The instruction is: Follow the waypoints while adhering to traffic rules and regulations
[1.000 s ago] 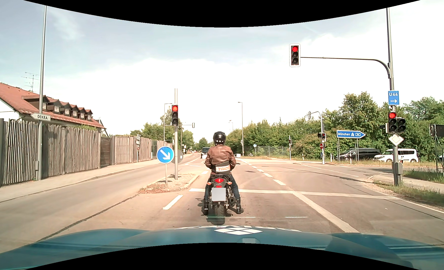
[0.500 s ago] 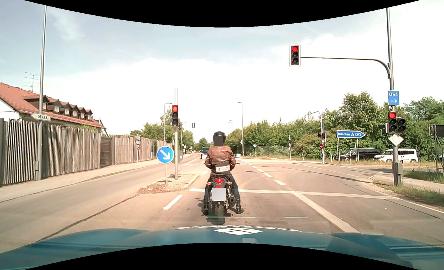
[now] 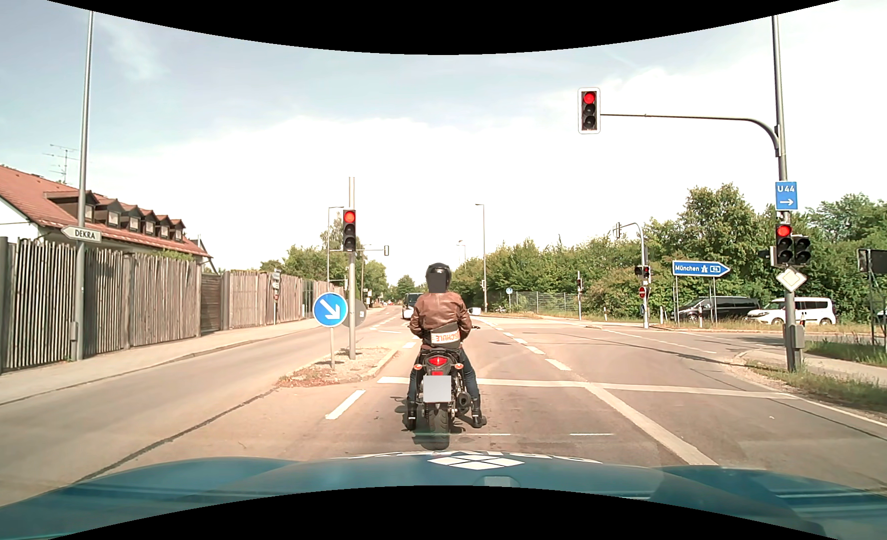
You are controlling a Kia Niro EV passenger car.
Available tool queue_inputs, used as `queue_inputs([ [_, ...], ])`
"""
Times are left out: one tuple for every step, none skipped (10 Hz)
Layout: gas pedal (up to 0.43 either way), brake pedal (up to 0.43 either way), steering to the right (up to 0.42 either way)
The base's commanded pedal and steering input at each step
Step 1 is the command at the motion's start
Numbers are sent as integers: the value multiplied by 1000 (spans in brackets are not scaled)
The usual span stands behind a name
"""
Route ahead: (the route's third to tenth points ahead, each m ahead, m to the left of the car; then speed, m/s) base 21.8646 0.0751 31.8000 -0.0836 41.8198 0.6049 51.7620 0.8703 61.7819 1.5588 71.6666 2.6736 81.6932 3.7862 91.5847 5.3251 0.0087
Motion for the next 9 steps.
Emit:
queue_inputs([
  [0, 305, -9],
  [0, 305, -9],
  [0, 305, -9],
  [0, 305, -9],
  [0, 305, -9],
  [0, 305, -9],
  [0, 305, -9],
  [0, 305, -9],
  [0, 311, -9],
])
